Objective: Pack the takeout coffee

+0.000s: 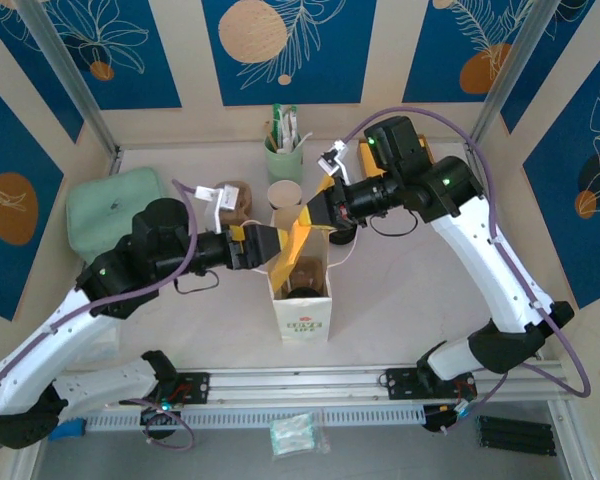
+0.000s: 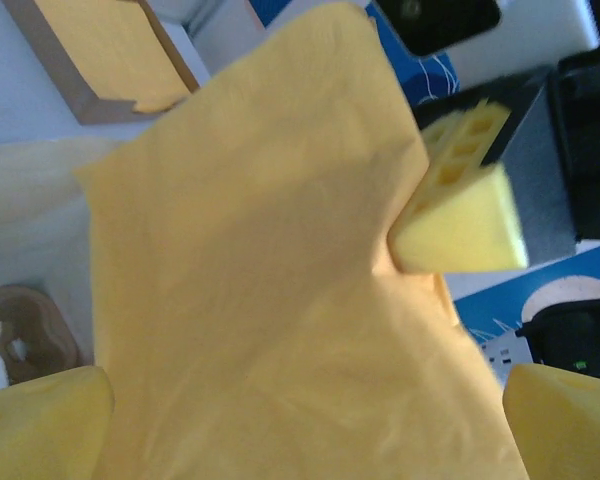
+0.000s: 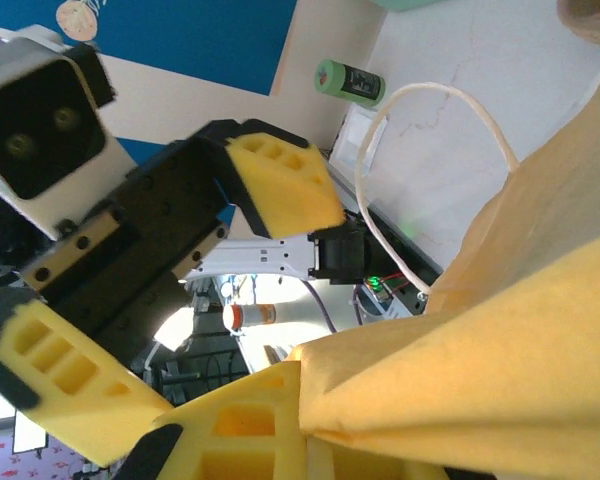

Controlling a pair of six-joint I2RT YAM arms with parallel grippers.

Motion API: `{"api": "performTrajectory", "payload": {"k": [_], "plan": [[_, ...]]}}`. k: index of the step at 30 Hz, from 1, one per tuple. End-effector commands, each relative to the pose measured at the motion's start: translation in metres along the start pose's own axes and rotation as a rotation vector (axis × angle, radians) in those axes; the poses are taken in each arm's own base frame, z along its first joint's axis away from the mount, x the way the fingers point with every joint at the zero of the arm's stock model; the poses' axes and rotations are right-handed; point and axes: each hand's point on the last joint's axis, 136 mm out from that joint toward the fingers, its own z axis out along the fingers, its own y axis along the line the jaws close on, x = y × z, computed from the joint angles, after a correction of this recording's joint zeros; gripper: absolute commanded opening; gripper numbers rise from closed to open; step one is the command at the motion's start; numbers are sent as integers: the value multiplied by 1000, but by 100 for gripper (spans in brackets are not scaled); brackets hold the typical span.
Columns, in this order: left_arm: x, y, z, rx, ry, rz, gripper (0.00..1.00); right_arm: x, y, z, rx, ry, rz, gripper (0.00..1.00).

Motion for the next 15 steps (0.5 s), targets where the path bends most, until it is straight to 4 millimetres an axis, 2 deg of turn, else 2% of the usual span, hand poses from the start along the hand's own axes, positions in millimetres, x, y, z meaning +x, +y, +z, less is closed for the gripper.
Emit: {"api": "performTrajectory", "payload": {"k": [1,9,15], "plan": [[-2,10,-1,-45,-33,-17,100,3,1,0,11,-15,-22,0],[-8,21,-9,-103,-90,-19,99,13,-13,21,79,29,-29,0],[-12,23,-14,-122,-114,-19,99,23,-38,39,188,65,-34,0]]}}
